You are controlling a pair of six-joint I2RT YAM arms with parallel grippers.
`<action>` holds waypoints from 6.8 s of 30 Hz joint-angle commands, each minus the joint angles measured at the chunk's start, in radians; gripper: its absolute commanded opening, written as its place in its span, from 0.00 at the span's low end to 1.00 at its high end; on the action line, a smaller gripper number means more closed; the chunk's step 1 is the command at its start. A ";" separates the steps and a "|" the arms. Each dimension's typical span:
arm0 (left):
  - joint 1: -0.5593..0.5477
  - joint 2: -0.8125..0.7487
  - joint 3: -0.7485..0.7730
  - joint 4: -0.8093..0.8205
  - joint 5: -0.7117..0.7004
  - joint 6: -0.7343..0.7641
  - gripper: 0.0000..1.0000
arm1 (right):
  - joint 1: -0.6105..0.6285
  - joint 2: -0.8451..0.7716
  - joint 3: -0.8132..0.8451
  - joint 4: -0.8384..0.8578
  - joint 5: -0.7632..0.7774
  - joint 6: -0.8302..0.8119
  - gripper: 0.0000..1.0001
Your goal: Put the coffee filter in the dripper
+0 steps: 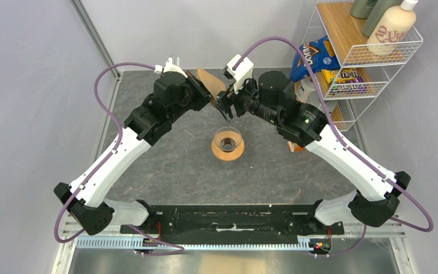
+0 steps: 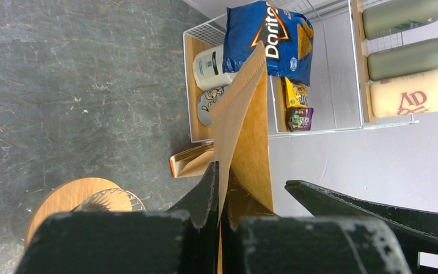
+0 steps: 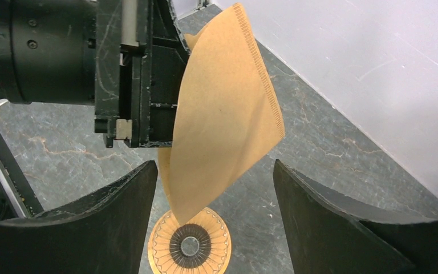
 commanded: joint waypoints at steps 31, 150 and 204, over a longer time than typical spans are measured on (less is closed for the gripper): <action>-0.010 -0.025 -0.033 0.086 -0.026 0.178 0.02 | 0.027 0.084 0.084 0.021 0.287 0.037 0.61; 0.031 -0.024 0.007 -0.024 0.179 0.663 0.02 | 0.045 0.060 0.056 0.038 0.320 0.009 0.00; 0.045 -0.072 0.004 0.108 -0.024 0.442 0.02 | 0.010 0.060 0.101 0.003 0.293 0.101 0.71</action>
